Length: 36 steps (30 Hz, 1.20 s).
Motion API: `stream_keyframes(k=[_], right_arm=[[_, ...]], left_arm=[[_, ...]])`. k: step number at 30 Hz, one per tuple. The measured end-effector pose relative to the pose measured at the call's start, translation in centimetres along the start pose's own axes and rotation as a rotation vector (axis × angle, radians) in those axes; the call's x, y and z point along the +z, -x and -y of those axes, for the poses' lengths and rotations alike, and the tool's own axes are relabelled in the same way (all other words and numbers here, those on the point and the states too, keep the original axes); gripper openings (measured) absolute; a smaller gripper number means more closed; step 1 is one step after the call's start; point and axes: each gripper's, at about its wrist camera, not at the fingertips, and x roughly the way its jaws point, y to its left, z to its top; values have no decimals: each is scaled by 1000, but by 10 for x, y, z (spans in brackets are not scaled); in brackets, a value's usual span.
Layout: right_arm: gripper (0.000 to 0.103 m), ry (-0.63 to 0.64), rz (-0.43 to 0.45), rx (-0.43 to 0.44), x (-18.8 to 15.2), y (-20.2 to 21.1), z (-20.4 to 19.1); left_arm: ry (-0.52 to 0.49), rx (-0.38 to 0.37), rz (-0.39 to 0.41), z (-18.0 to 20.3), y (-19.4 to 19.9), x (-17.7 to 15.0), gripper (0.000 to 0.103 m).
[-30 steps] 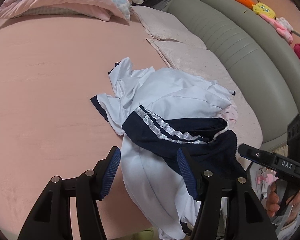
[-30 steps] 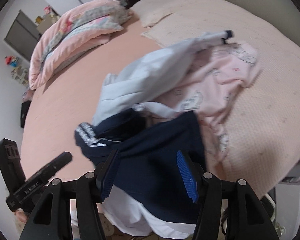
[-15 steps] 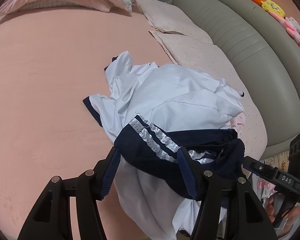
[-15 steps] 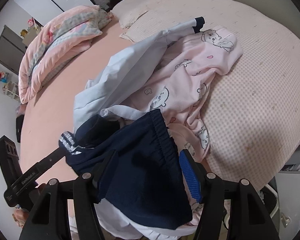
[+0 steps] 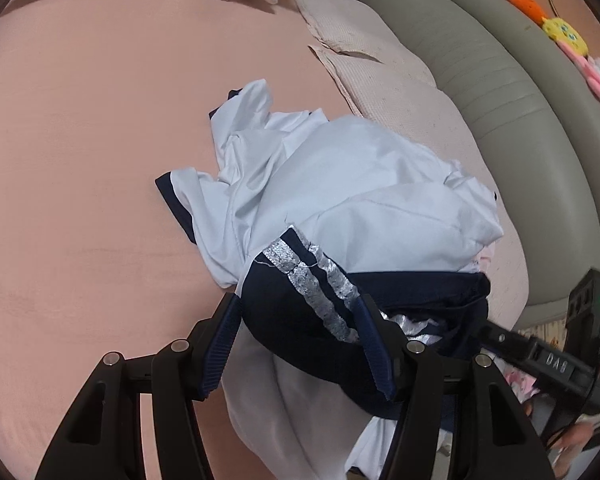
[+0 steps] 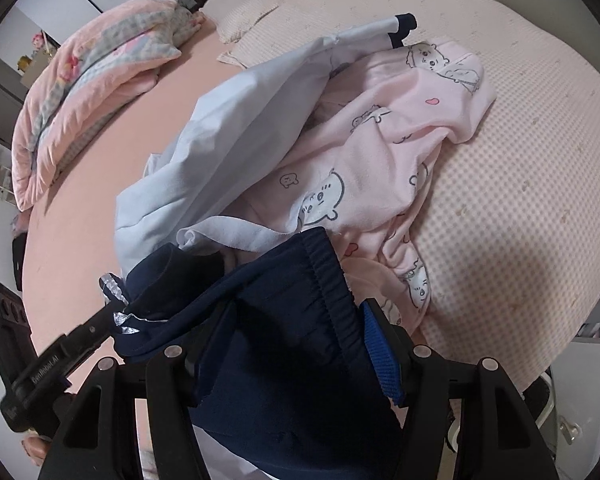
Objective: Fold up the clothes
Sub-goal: 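Close the left gripper on the navy pants waistband while the right gripper holds them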
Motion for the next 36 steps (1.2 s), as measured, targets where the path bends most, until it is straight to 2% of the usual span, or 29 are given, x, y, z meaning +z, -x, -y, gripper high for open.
stream_keyframes(k=[7,11,13,14,17,21,23,30,36], right_arm=[[63,-48,17,-11,-2,-6,2],[62,-27,6,-47,-2,-12,-1],[46,-32,7,-90,-2,-14,-1],[35,-34,9,-104,-3,-15,-1],[24,-25,24,-98,-7,-16,0],[17,-12,56,-86,-14,-7,-2],[13,-14,62,-60,-16,-1,-2],[12,15,82,47,-24,20,-9],[11,34,79,107,-28,29,-26]], left_arm=[[-102,33,16,16,1,-5,37],[-175,48,32,26,3,-11,27],[-187,39,42,28,3,-13,24],[-187,30,40,29,2,-14,21],[-204,-10,29,35,2,-20,13],[-241,-23,49,43,7,-26,10],[-228,-44,61,43,13,-25,10],[-183,-119,100,42,33,-21,9],[-171,-130,140,37,48,-17,9]])
